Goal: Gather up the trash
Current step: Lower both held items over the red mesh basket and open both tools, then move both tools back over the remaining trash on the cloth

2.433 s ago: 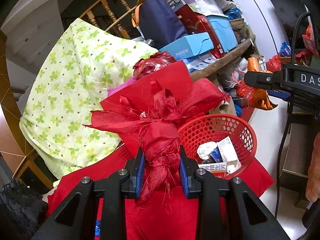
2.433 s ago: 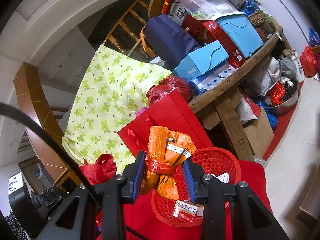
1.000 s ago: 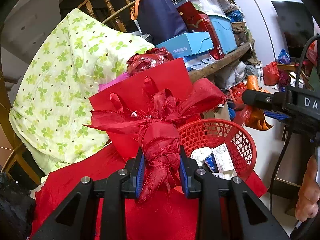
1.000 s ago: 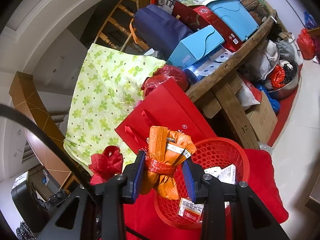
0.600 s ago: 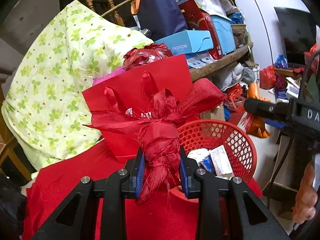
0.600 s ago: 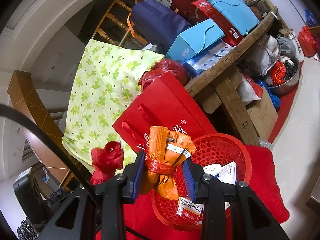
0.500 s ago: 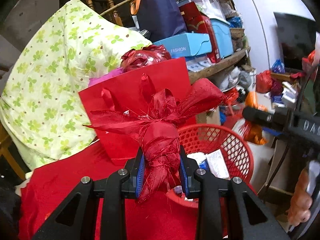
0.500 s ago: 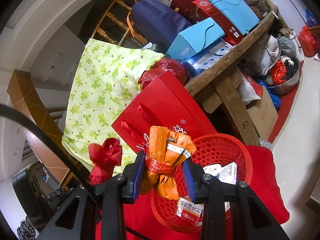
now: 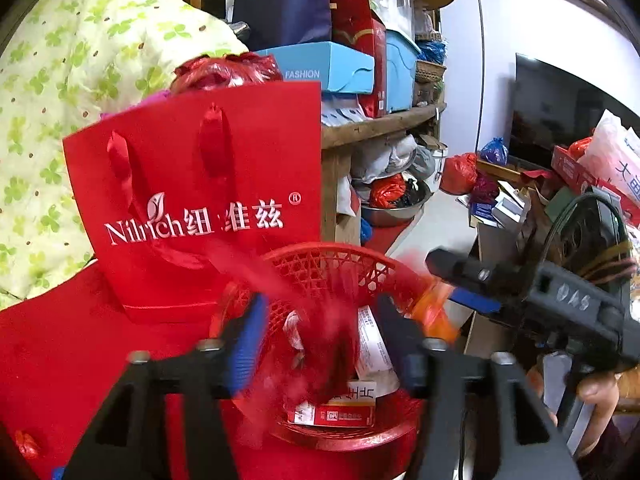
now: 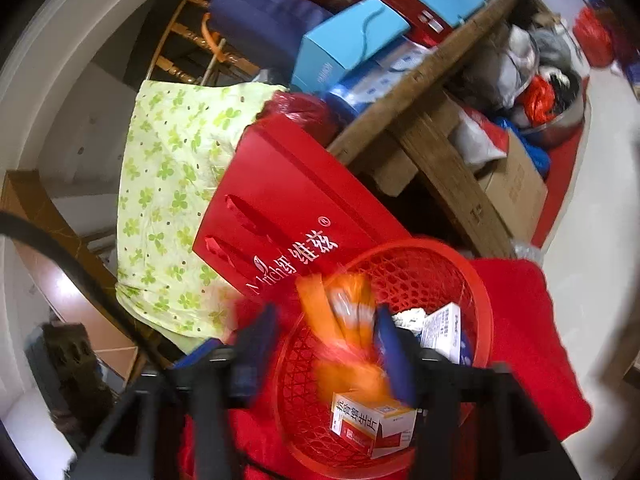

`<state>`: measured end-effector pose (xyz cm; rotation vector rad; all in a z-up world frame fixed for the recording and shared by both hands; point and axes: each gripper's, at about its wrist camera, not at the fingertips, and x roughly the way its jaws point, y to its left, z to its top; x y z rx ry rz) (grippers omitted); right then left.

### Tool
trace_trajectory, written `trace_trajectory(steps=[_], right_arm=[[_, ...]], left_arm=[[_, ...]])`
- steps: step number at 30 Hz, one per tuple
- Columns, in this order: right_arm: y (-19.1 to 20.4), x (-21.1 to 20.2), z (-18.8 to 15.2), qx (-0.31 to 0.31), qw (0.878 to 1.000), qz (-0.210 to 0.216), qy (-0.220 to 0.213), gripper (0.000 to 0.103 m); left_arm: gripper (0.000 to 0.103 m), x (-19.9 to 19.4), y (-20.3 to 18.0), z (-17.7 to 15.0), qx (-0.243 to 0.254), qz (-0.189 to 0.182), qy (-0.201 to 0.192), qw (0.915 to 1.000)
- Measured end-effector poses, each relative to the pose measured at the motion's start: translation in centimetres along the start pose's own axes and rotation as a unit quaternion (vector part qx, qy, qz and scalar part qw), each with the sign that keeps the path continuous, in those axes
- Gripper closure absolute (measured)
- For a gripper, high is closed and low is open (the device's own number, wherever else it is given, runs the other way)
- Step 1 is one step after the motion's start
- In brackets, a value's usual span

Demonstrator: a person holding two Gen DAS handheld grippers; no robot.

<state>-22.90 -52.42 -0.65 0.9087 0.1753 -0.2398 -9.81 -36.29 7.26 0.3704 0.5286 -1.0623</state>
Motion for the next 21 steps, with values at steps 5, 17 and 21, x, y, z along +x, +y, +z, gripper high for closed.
trace_trajectory(steps=[5,17,21], right_arm=[[-0.2,-0.2,-0.2,-0.004,1.0,-0.01,-0.009,0.031],[8.3,0.3,-2.8,-0.109,0.993,0.043,-0.001,0.031],[12.7,2.6,-5.6,-0.15,0.986,0.066,0.04,0.031]], left_arm=[[0.035,-0.6,1.3,-1.4,0.001,0.029,-0.001,0.9996],[0.034,-8.3,11.2,-11.6,-0.075,0.177,0.027,0.981],[0.033,-12.2,15.3,-15.9,-0.108,0.236,0.03,0.9654]])
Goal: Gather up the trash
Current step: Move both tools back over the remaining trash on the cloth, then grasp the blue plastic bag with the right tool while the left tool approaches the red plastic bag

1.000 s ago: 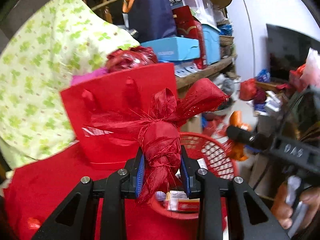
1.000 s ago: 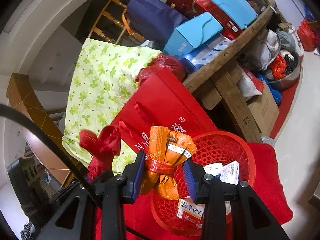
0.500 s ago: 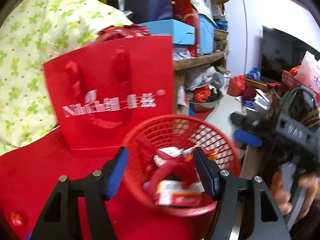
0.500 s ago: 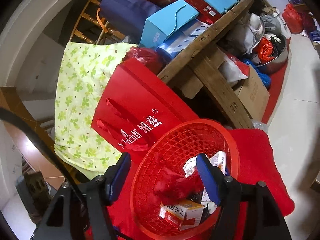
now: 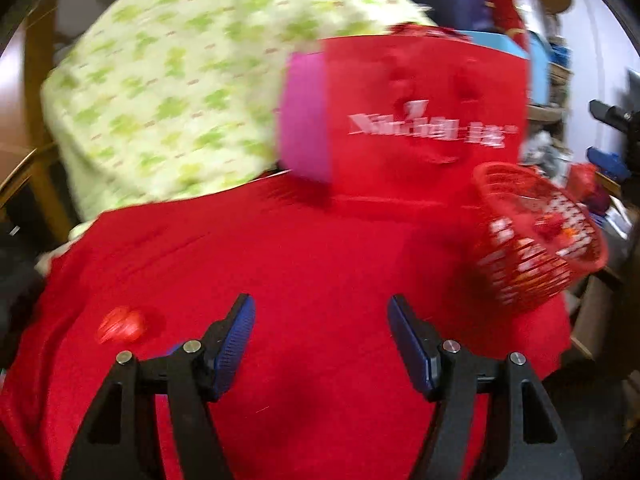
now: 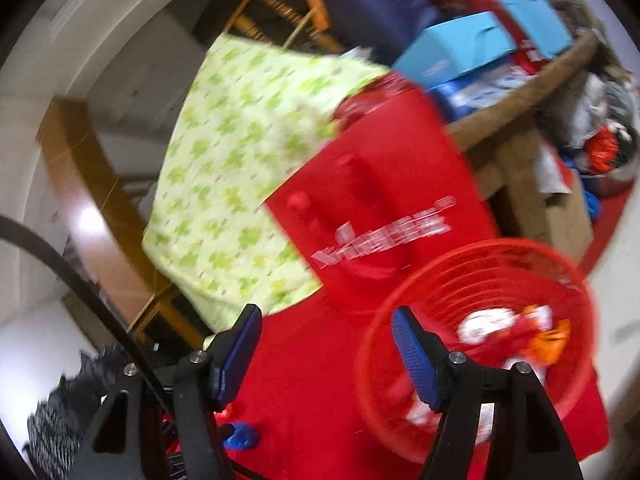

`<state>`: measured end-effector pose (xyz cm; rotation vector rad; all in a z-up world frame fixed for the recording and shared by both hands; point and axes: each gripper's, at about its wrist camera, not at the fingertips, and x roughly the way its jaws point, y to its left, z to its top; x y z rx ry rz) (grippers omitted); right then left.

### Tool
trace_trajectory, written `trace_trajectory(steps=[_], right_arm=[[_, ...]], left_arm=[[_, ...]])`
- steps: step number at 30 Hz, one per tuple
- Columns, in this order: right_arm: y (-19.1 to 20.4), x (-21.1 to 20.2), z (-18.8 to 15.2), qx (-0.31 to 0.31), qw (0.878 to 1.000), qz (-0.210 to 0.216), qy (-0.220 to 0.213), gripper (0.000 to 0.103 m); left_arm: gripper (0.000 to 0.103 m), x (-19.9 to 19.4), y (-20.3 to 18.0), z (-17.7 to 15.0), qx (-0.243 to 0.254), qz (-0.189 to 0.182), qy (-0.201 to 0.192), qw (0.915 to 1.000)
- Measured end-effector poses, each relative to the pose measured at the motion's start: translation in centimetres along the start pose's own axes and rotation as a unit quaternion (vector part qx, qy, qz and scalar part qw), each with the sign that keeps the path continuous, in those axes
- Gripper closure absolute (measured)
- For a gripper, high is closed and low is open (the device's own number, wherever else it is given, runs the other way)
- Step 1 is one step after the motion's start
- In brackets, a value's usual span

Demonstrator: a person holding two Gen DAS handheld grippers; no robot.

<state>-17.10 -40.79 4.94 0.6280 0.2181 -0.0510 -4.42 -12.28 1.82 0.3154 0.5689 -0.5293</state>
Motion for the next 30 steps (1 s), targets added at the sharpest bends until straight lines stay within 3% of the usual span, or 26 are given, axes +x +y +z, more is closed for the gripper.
trace_trajectory(steps=[8,14,23,30], right_arm=[[8.9,7.8,-5.4,-0.066,0.99,0.049,0.112,0.031],[14.4,14.1,-10.8,-0.119,0.97,0.072,0.2,0.031],[18.0,26.2,-19.5,-0.159,0.929,0.071,0.326,0.031],[18.7,34.4,-26.0,-0.181,0.901,0.034,0.393,0.031]], left_arm=[[0.033,-1.1,10.9,-4.5,-0.077,0.101,-0.005,0.9919],[0.033,-0.8,17.9,-7.4,-0.147,0.185,0.013,0.9716],[0.033,-1.2,24.4,-10.8,-0.264,0.203,0.061,0.9407],[0.033,0.8,27.1,-11.1,-0.295,0.208,0.069,0.93]])
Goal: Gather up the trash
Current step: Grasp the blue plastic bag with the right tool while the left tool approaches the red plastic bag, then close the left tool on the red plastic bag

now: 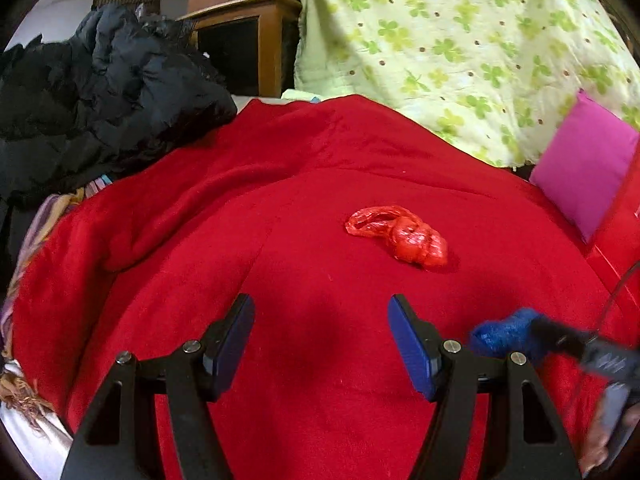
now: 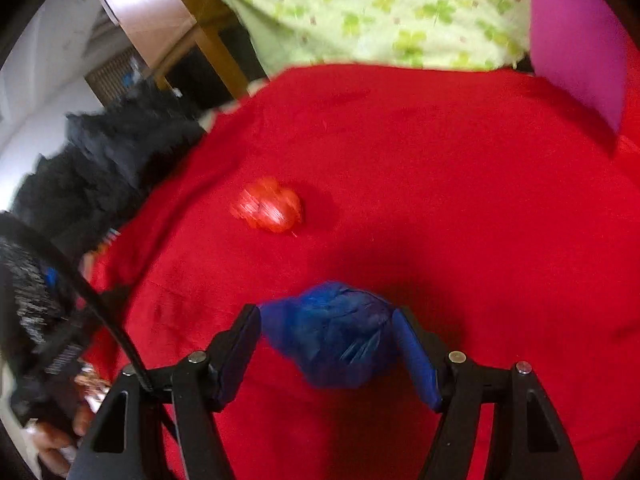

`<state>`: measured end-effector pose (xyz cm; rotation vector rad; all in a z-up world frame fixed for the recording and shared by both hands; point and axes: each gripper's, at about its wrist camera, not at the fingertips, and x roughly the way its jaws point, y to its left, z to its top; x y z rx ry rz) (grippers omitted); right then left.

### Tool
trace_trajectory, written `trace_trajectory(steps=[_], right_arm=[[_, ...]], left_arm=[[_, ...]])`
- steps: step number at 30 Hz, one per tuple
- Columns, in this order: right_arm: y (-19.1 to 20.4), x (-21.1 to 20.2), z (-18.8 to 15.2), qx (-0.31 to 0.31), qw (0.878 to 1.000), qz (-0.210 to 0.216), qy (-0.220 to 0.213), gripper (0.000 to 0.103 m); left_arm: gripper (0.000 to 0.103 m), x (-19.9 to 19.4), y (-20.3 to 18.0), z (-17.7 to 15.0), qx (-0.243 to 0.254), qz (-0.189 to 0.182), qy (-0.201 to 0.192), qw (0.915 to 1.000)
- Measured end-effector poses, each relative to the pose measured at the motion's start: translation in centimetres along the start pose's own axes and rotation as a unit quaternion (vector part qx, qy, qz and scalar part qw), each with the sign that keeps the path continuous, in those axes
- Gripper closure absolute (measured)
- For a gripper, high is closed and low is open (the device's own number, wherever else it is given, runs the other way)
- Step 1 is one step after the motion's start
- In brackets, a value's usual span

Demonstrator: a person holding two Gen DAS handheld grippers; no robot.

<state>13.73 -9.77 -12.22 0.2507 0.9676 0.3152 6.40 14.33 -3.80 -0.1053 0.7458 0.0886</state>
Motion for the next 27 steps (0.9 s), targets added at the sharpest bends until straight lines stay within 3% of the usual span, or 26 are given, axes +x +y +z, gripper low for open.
trace_trajectory(steps=[3,7,12,14,18,23,24,25,27], right_arm=[[0.0,1.4,-0.5,0.0,1.0,0.0,-0.003,0.035],[-0.3,0.0,-0.8,-0.005,1.0,0.009,-0.018,0.043],[-3.2,-5.3,-1.8,0.013,0.999,0.009,-0.045,0.043],[-4.3,-7.5,-2.4,0.012,0.999,0.003,-0.051,0.043],[-5.9,-10.8,-3.6,0.026,0.996,0.008,-0.08,0.043],[-7.9,-11.0,-3.9,0.059,0.993,0.024,-0.102,0.043],[-8.2,-11.0,-3.8,0.065,0.992,0.03,-0.1,0.043],[-8.2,-11.0,-3.7,0.065,0.992,0.032,-0.1,0.043],[-8.1,-11.4,-3.6,0.058,0.992,0.03,-0.106,0.043]], left_arm=[[0.033,1.7,0.6,0.6,-0.027,-0.032,0.016,0.999],[0.033,3.8,-0.2,1.7,-0.042,-0.052,0.02,0.9976],[0.033,6.0,-3.0,3.3,-0.034,-0.095,0.014,0.9948],[0.028,7.1,-4.2,4.0,-0.042,-0.116,0.013,0.9922],[0.026,10.2,-6.5,5.6,-0.055,-0.102,0.032,0.9927],[0.026,14.3,-7.8,5.8,-0.068,-0.069,0.075,0.9925],[0.027,15.1,-8.0,5.6,-0.068,-0.059,0.088,0.9921],[0.036,15.6,-8.1,5.4,-0.068,-0.059,0.095,0.9914],[0.05,16.1,-7.9,5.2,-0.078,-0.091,0.101,0.9877]])
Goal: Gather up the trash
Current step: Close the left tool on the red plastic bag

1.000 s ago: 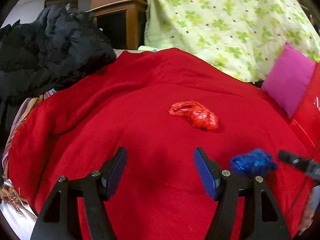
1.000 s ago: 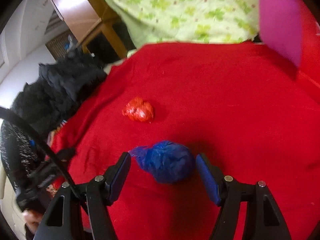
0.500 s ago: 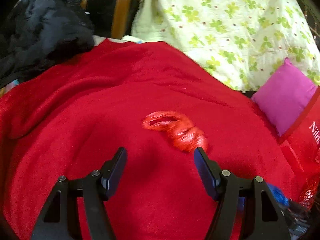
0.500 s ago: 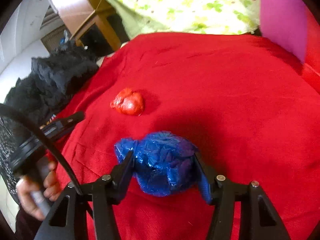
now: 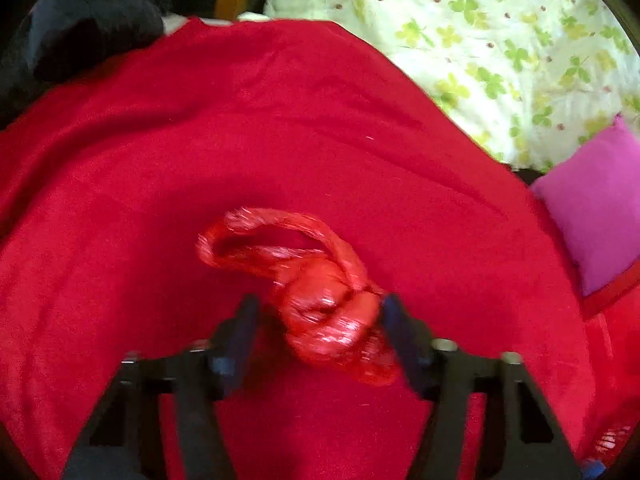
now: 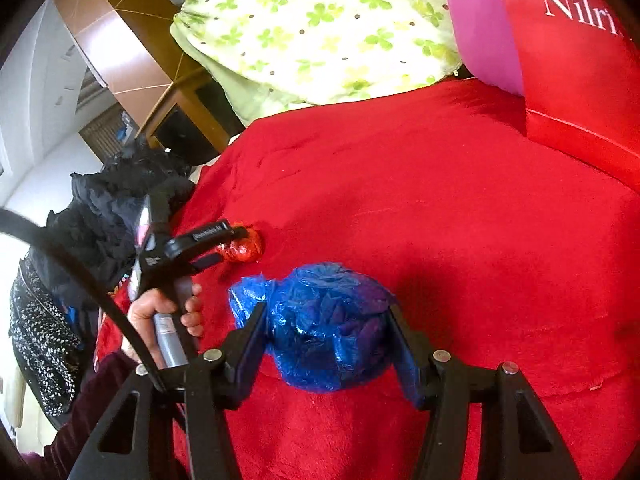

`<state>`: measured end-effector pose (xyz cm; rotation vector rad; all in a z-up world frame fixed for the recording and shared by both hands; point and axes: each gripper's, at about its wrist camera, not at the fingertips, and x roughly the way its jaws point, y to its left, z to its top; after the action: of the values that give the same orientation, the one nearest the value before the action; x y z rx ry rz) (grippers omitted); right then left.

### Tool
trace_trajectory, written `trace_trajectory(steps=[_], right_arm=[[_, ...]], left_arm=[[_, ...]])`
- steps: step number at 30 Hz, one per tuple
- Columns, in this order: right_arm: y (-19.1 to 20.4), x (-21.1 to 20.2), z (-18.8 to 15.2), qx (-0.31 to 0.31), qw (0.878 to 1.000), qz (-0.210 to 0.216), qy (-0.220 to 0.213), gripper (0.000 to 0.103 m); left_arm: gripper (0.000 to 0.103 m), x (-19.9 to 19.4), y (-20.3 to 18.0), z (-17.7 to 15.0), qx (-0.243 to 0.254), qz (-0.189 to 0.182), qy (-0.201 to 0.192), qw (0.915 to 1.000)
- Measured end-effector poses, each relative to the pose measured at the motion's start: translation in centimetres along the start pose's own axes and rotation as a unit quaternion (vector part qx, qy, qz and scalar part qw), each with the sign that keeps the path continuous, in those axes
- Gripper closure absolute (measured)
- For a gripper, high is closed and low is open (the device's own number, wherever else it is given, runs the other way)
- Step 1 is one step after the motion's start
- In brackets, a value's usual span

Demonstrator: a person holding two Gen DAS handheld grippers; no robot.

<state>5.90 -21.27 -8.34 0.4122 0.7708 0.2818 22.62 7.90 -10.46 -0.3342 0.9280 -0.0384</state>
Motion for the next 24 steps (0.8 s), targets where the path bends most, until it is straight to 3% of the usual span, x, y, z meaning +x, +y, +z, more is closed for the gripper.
trace_trajectory(steps=[8,13,17,24], right_arm=[[0.7,-2.2,0.2,-0.012,0.999,-0.009,-0.047,0.043],[0.4,-4.9,0.6,-0.009,0.995,-0.015,-0.098,0.043],[0.2,-6.6,0.9,-0.004,0.992,-0.024,-0.127,0.043],[-0.6,-9.0,0.9,0.007,0.987,-0.034,-0.159,0.043]], left_arm=[[0.057,-3.5,-1.3,-1.2,0.028,-0.006,-0.029,0.9992],[0.057,-8.7,-4.0,-3.2,0.079,0.007,-0.069,0.9944],[0.057,-13.1,-6.1,-5.2,0.122,0.023,-0.111,0.9859],[0.057,-18.0,-10.5,-7.6,0.206,0.044,-0.178,0.9612]])
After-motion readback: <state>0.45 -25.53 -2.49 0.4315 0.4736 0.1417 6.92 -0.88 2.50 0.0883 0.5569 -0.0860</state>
